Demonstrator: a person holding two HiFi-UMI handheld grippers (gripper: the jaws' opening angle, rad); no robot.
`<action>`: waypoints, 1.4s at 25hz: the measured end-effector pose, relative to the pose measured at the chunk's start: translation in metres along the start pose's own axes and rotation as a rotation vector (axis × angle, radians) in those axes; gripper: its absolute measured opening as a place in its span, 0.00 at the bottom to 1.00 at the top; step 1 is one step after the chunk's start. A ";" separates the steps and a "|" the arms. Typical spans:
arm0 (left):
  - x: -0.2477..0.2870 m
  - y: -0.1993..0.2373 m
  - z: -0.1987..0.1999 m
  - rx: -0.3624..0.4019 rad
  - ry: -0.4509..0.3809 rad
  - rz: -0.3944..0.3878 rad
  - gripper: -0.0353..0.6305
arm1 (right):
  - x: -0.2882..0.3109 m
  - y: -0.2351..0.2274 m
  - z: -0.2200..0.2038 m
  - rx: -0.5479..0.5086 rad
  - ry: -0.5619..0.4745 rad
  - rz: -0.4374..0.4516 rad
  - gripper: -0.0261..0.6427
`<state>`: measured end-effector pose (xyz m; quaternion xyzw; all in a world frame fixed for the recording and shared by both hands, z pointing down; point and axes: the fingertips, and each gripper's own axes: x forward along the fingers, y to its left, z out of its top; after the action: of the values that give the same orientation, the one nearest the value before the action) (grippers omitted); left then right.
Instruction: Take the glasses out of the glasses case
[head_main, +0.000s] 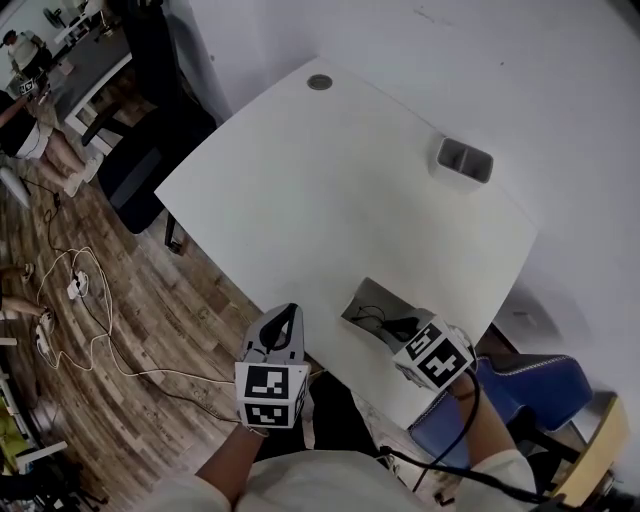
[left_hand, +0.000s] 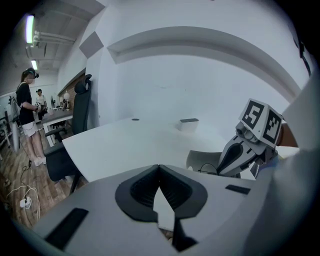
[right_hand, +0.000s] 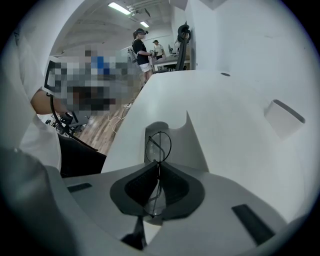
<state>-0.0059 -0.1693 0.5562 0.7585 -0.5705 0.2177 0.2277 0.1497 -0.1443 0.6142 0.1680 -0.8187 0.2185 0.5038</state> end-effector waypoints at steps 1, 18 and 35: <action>0.000 0.000 0.001 0.004 0.001 -0.005 0.08 | -0.001 -0.001 0.001 0.005 -0.004 -0.011 0.11; -0.004 0.000 0.021 0.027 -0.052 -0.064 0.08 | -0.032 -0.012 0.023 0.073 -0.136 -0.192 0.10; -0.004 -0.028 0.095 0.050 -0.220 -0.170 0.08 | -0.112 -0.019 0.061 0.249 -0.412 -0.414 0.10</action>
<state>0.0270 -0.2155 0.4749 0.8289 -0.5200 0.1271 0.1624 0.1622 -0.1865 0.4935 0.4323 -0.8187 0.1713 0.3368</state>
